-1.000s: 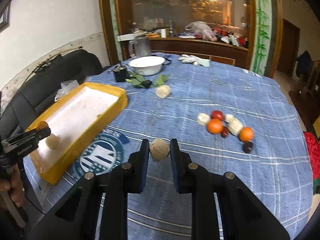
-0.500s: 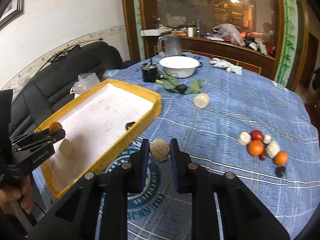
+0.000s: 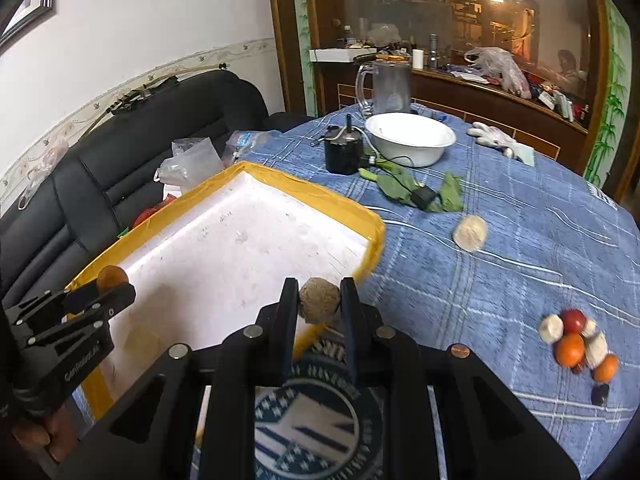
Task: Organize fruits
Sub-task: 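Carry the orange in the left tool and the tan ball in the right tool over the tray, then open the left tool to drop the orange while the right tool drops the tan ball into the tray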
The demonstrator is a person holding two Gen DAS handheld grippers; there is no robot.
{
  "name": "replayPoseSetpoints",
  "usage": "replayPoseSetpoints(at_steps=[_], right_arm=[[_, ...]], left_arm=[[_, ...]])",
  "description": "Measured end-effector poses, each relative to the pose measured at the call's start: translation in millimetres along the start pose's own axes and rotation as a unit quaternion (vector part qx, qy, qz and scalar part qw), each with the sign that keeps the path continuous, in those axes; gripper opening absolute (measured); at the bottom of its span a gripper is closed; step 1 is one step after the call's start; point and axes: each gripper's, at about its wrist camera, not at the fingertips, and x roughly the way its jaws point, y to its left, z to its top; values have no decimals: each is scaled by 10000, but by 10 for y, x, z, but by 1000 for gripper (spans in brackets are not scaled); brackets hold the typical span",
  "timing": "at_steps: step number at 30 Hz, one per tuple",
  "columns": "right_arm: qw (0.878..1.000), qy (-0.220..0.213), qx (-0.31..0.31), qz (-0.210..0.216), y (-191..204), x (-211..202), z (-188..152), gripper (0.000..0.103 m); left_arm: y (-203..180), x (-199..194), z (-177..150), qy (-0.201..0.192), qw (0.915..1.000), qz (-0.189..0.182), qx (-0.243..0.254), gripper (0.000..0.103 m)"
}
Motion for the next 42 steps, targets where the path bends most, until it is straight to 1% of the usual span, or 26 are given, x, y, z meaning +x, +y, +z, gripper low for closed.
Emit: replayPoseSetpoints(at_steps=[5, 13, 30, 41, 42], right_arm=[[9998, 125, -130, 86, 109, 241, 111, 23], [9988, 427, -178, 132, 188, 647, 131, 23], [9980, 579, -208, 142, 230, 873, 161, 23], [9975, 635, -291, 112, 323, 931, 172, 23], [9975, 636, -298, 109, 329, 925, 172, 23]], left_arm=[[37, 117, 30, 206, 9997, 80, -45, 30], [51, 166, 39, 267, 9995, 167, -52, 30], [183, 255, -7, 439, 9984, 308, -191, 31], [204, 217, -30, 404, 9986, 298, -187, 32], [207, 213, -35, 412, 9985, 301, -190, 33]])
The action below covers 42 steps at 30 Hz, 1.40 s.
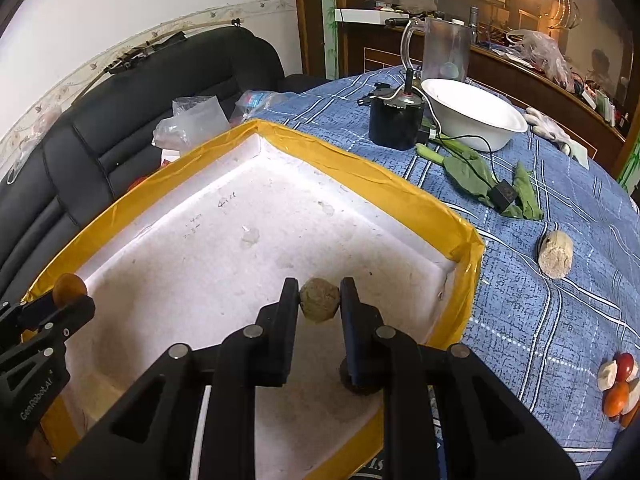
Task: Organize fruits
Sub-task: 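Open the left tool to drop the orange while the right tool drops the tan ball into the tray, then grasp a large orange with the left tool while the right tool grasps another dark plum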
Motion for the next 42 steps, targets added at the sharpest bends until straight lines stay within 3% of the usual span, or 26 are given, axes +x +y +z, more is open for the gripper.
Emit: replayPoseSetpoints(at_steps=[2, 3, 4, 9, 13, 17, 22, 30, 35, 38, 41, 42], right_arm=[[10000, 17, -22, -22, 11, -5, 2, 23], [10000, 30, -40, -34, 13, 0, 1, 23], [10000, 59, -45, -31, 11, 7, -1, 23], [9998, 149, -83, -125, 15, 8, -4, 26], [9994, -3, -202, -264, 21, -158, -8, 60], [9981, -276, -162, -526, -90, -465, -90, 78], [9959, -451, 161, -766, -411, -891, -446, 102], [9895, -221, 684, -1256, -1095, -1403, -1334, 103], [9674, -288, 1667, -1885, -1879, -1726, -1850, 103], [9539, -264, 2181, -2045, -2290, -1802, -1989, 102], [9510, -206, 2194, -2169, -2563, -1790, -2015, 93], [9521, -160, 2178, -2142, -2604, -1764, -1996, 84]], left_arm=[[4, -11, -1, 13, 10000, -2, -15, 48], [17, -23, 0, 13, 10000, -7, -38, 64], [30, -46, -3, -26, 10000, -3, -55, 72], [88, -148, -1, -148, 9998, 29, -146, 79], [131, -285, -38, -291, 9992, 35, -266, 81], [81, -467, -114, -618, 9971, 61, -450, 85], [-265, -604, -207, -734, 9962, -401, -255, 86], [-1155, -700, -415, -671, 9879, -1184, 746, 86], [-1806, -685, -548, -527, 9764, -1512, 1448, 86], [-2112, -683, -596, -544, 9691, -1595, 1803, 86], [-2353, -651, -597, -493, 9623, -1760, 2014, 86], [-2432, -635, -589, -469, 9611, -1787, 2055, 86]])
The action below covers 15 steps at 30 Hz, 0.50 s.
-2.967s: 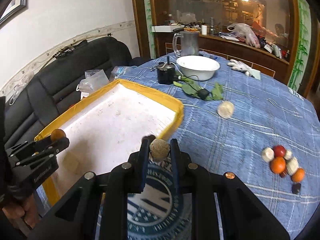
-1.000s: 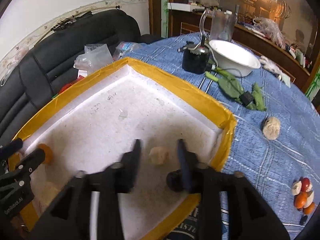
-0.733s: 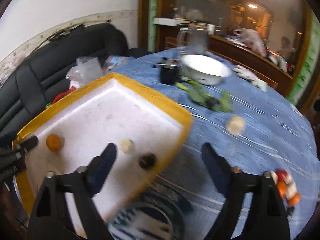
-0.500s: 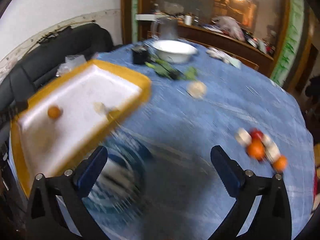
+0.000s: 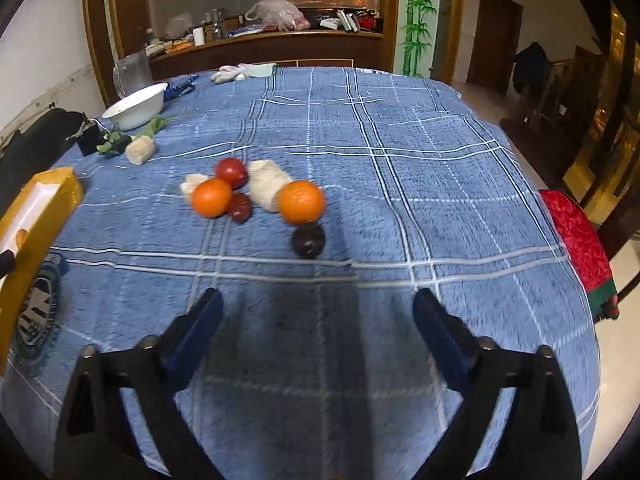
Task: Organize fruits
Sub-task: 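Grasp a large orange with the left tool while the right tool grasps another dark plum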
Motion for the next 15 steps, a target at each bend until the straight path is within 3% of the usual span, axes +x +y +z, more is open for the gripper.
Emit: replayPoseSetpoints(at_steps=[1, 3, 8, 11, 12, 15], right_arm=[[10000, 61, -20, 13, -11, 55, 37, 73], [9997, 189, -100, 68, 0, 191, 106, 61], [9988, 288, -370, 134, 80, 422, 252, 49], [9984, 312, -390, 273, 79, 493, 269, 32], [9982, 295, -423, 304, 74, 483, 273, 22], [9980, 251, -276, 504, -6, 461, 249, 22]], left_arm=[[-60, 46, 36, 17, 10000, -77, 30, 86], [-190, 138, 98, 44, 9997, -227, 104, 86], [-577, 358, 199, 141, 9979, -536, 349, 86], [-826, 445, 234, 149, 9956, -812, 451, 86], [-885, 477, 250, 158, 9949, -860, 495, 86], [-1082, 617, 321, 231, 9929, -1029, 543, 85]])
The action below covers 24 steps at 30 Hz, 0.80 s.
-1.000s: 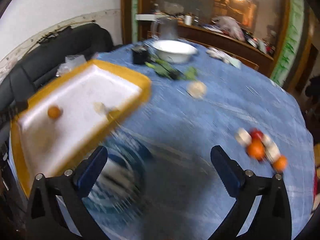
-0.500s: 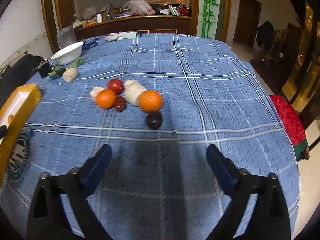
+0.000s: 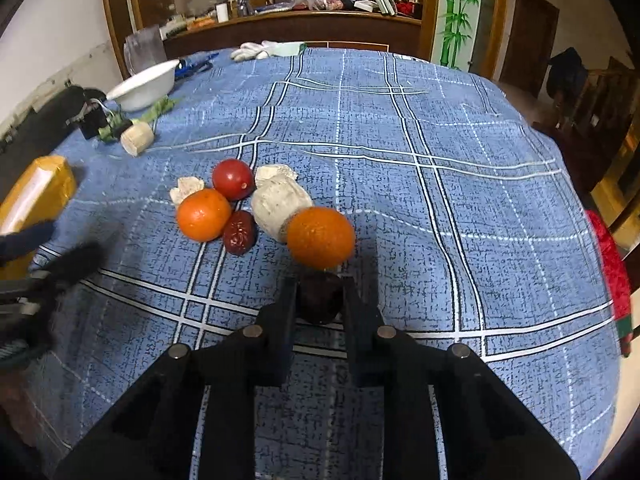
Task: Organize fruits
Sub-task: 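Grasp a large orange with the left tool while the right tool grasps another dark plum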
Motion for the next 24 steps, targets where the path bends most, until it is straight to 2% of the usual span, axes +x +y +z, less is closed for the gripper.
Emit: replayPoseSetpoints(at_steps=[5, 7, 10, 13, 20, 21, 23, 24], right_arm=[[9988, -327, 366, 12, -249, -194, 16, 22], [9971, -455, 609, 55, -382, -261, 5, 22], [9961, -472, 740, 133, -459, -256, 10, 22], [9957, -481, 738, 287, -452, -266, 9, 22], [9944, -557, 776, 446, -470, -315, 20, 22], [9944, -565, 777, 451, -467, -317, 24, 22], [9944, -561, 779, 451, -465, -315, 27, 22], [9944, -562, 777, 448, -467, -313, 26, 22]], left_arm=[[-63, 175, 112, 7, 9996, -249, -146, 71], [-69, 203, 130, -62, 9994, -258, -235, 54], [-48, 239, 101, 10, 9989, -417, -234, 43], [6, 182, 55, -3, 9981, -582, -221, 43], [9, 15, -107, 145, 9981, -590, 87, 44], [2, -14, -135, 179, 9980, -591, 155, 47], [0, -59, -192, 218, 9977, -574, 286, 64], [19, -85, -216, 210, 9982, -494, 281, 77]])
